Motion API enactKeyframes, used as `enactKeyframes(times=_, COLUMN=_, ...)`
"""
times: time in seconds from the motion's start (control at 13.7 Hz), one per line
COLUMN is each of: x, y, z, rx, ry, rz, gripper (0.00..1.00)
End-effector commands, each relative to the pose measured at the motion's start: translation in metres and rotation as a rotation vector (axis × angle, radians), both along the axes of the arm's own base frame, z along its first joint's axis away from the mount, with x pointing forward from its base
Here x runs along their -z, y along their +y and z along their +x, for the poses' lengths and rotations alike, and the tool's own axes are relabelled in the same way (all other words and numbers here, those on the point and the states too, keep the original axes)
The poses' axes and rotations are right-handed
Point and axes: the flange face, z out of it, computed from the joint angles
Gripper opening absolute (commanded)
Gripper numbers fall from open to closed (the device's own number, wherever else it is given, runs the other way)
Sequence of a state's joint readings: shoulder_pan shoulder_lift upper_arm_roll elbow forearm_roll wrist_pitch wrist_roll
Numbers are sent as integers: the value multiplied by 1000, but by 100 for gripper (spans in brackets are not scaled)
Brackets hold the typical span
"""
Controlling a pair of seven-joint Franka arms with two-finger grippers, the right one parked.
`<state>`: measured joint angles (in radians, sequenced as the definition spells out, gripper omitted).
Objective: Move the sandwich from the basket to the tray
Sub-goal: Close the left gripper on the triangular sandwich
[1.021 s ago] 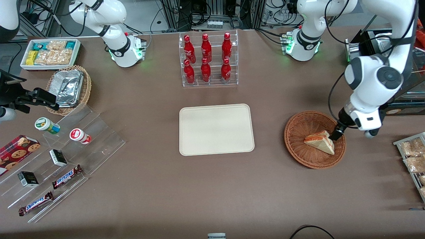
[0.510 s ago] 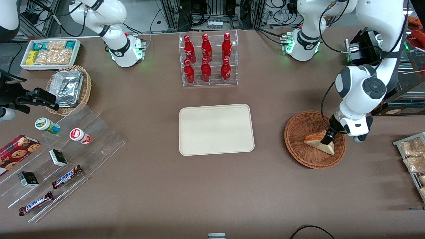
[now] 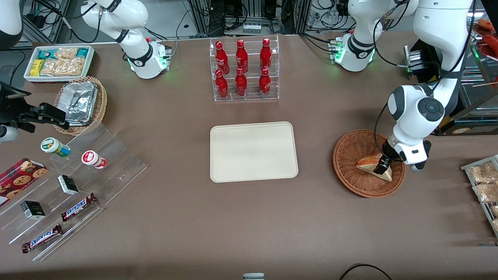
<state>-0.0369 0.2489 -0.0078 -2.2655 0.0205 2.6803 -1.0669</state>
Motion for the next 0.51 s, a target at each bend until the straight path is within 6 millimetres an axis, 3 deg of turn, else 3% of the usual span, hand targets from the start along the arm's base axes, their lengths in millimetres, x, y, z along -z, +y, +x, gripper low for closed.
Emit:
enactKeyframes(times=0.0, x=-6, y=-2, z=9, rx=-42, ry=-22, rz=-12, gripper=0)
enactKeyframes(times=0.29, x=-22, y=-3, z=13, rx=-36, ry=-18, rz=-6, gripper=0)
enactKeyframes(times=0.44, x=-53, y=-16, z=7, rx=53, ry=49, rz=24, gripper=0)
